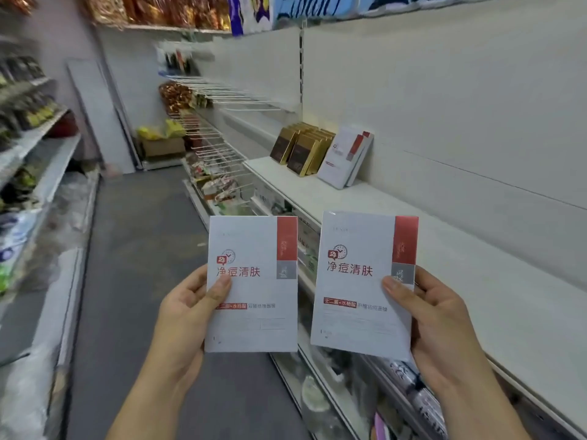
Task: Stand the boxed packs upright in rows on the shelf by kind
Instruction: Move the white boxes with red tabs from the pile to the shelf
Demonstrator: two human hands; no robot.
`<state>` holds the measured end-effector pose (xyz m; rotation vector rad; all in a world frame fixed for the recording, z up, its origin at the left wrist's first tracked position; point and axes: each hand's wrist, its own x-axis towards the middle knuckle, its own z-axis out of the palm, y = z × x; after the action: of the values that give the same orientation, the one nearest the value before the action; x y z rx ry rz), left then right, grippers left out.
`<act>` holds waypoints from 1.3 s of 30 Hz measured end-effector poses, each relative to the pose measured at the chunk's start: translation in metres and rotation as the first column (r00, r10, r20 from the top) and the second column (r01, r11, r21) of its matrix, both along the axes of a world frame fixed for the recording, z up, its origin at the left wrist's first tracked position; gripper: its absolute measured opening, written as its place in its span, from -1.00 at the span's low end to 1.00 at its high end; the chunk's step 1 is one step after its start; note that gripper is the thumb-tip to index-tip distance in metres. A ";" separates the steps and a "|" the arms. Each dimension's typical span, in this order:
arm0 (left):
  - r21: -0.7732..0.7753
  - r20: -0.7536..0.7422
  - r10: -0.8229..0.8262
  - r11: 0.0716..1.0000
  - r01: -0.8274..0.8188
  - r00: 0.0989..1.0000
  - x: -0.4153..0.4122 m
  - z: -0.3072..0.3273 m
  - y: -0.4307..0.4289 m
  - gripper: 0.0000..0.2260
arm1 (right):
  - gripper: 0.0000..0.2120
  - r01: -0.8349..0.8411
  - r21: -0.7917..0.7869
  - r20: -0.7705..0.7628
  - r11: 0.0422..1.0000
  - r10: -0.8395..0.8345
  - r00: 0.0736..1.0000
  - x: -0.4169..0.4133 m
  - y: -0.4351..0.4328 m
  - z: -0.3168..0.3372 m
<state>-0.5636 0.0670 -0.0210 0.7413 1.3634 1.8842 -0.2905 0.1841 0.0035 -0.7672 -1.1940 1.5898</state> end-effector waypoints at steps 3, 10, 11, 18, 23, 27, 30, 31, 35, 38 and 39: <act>-0.016 0.019 -0.054 0.998 0.054 0.998 -0.047 -0.005 0.041 -0.76 | -0.66 0.063 -0.015 0.026 0.998 -0.062 0.998 -0.041 0.028 -0.004; -0.037 0.058 -0.214 0.976 0.217 0.975 -0.144 -0.011 0.136 -0.67 | -0.63 0.215 -0.025 0.038 0.976 -0.214 0.976 -0.123 0.083 0.003; -0.038 0.059 -0.233 0.971 0.235 0.971 -0.154 -0.013 0.151 -0.66 | -0.62 0.242 -0.021 0.045 0.970 -0.241 0.970 -0.131 0.092 0.002; -0.030 0.089 -0.369 0.928 0.372 0.925 -0.188 -0.018 0.263 -0.69 | -0.65 0.376 -0.024 0.008 0.926 -0.376 0.926 -0.162 0.163 -0.011; -0.052 0.049 -0.421 0.905 0.423 0.906 -0.204 -0.004 0.347 -0.63 | -0.64 0.449 -0.034 -0.016 0.893 -0.449 0.893 -0.175 0.224 -0.014; -0.045 0.031 -0.491 0.869 0.492 0.870 -0.219 0.004 0.396 -0.65 | -0.66 0.500 -0.028 -0.034 0.866 -0.501 0.865 -0.191 0.259 -0.008; -0.057 0.043 -0.540 0.839 0.541 0.841 -0.227 0.004 0.424 -0.65 | -0.70 0.534 -0.017 -0.012 0.845 -0.534 0.845 -0.201 0.279 -0.008; -0.063 0.052 -0.566 0.821 0.568 0.823 -0.228 0.004 0.433 -0.66 | -0.68 0.548 -0.019 -0.007 0.836 -0.548 0.836 -0.204 0.285 -0.007; -0.082 0.034 -0.649 0.756 0.649 0.760 -0.235 0.002 0.476 -0.73 | -0.72 0.635 0.019 0.045 0.772 -0.635 0.771 -0.222 0.304 -0.007; -0.112 0.037 -0.732 0.673 0.731 0.680 -0.244 0.002 0.510 -0.77 | -0.77 0.693 0.037 0.068 0.720 -0.694 0.717 -0.239 0.322 -0.004; -0.117 0.042 -0.763 0.637 0.761 0.645 -0.247 0.002 0.519 -0.76 | -0.77 0.712 0.032 0.073 0.702 -0.712 0.699 -0.246 0.329 -0.001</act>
<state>-0.8108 0.5863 -0.0188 1.0573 0.9196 1.0925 -0.5367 0.5126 0.0021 -1.1347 -0.7854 0.9028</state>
